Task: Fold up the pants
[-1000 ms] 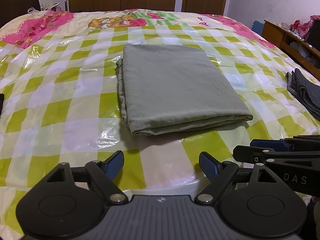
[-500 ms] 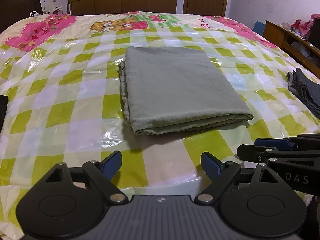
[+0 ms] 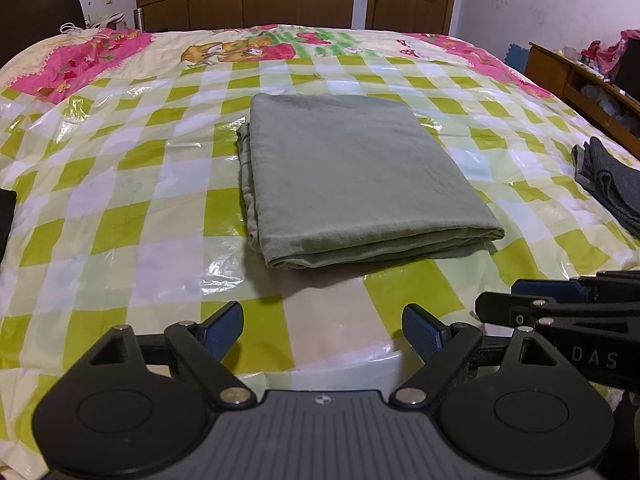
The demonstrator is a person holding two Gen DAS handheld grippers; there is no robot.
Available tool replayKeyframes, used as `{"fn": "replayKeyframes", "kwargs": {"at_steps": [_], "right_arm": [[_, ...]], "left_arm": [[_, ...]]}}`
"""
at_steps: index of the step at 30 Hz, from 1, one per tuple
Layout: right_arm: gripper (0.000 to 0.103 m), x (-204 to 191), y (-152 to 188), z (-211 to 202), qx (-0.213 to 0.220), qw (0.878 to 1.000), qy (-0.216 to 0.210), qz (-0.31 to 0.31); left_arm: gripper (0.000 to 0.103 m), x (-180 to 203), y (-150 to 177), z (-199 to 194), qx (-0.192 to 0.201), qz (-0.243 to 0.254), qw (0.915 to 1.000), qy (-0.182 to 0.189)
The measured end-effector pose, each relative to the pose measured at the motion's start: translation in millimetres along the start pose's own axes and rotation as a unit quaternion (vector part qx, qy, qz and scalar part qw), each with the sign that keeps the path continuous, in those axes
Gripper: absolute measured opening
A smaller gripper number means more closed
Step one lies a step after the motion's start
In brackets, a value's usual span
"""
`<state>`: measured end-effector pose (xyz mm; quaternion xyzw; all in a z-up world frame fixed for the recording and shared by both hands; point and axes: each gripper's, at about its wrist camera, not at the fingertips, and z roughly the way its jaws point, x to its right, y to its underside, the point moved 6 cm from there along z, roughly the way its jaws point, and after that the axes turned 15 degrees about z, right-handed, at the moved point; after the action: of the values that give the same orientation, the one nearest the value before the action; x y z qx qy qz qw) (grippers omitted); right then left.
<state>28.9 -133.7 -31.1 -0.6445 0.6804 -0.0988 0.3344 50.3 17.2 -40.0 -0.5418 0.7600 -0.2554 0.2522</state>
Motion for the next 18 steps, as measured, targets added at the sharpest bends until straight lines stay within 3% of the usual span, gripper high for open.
{"fn": "replayKeyframes", "kwargs": {"at_steps": [18], "right_arm": [[0.036, -3.0, 5.4, -3.4, 0.002, 1.0, 0.017, -0.008]], "left_arm": [[0.097, 3.7, 0.8, -0.7, -0.004, 0.012, 0.9998, -0.012]]}}
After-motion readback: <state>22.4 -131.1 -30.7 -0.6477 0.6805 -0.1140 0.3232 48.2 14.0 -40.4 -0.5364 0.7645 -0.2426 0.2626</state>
